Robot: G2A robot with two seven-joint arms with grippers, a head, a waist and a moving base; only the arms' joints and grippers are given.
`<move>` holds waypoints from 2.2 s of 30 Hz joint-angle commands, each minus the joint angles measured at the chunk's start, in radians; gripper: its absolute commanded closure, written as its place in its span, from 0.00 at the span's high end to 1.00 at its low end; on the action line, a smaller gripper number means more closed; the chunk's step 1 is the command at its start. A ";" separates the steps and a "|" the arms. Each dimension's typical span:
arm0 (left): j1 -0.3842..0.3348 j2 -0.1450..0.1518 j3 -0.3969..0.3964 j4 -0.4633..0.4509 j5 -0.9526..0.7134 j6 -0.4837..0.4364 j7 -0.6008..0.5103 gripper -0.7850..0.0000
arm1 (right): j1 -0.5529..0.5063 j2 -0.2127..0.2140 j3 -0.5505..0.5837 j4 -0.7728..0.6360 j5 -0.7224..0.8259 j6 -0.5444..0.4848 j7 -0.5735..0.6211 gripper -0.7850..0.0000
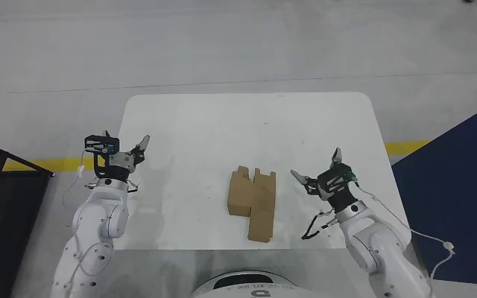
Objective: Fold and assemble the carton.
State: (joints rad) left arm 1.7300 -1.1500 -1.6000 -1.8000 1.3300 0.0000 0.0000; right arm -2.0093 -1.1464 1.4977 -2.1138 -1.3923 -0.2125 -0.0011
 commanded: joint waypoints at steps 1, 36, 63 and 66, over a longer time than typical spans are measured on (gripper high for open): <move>0.000 0.000 0.000 0.000 0.000 0.000 0.000 1.00 | 0.000 0.000 0.000 0.000 0.000 0.000 0.000 1.00; 0.000 0.000 0.000 0.000 0.000 0.000 0.000 1.00 | 0.127 0.002 -0.315 0.184 -0.299 -0.133 0.287 1.00; 0.000 0.000 0.000 0.000 0.000 0.000 0.000 1.00 | 0.023 0.044 -0.163 0.117 -0.483 -0.177 0.236 0.53; 0.000 0.000 0.000 0.000 0.000 0.000 0.000 1.00 | 0.022 0.046 -0.162 0.114 -0.509 -0.176 0.247 0.49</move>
State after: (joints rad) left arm 1.7300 -1.1500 -1.6000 -1.8000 1.3300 0.0000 0.0000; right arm -1.9868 -1.1009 1.3355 -1.9982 -1.8913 -0.3880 0.2426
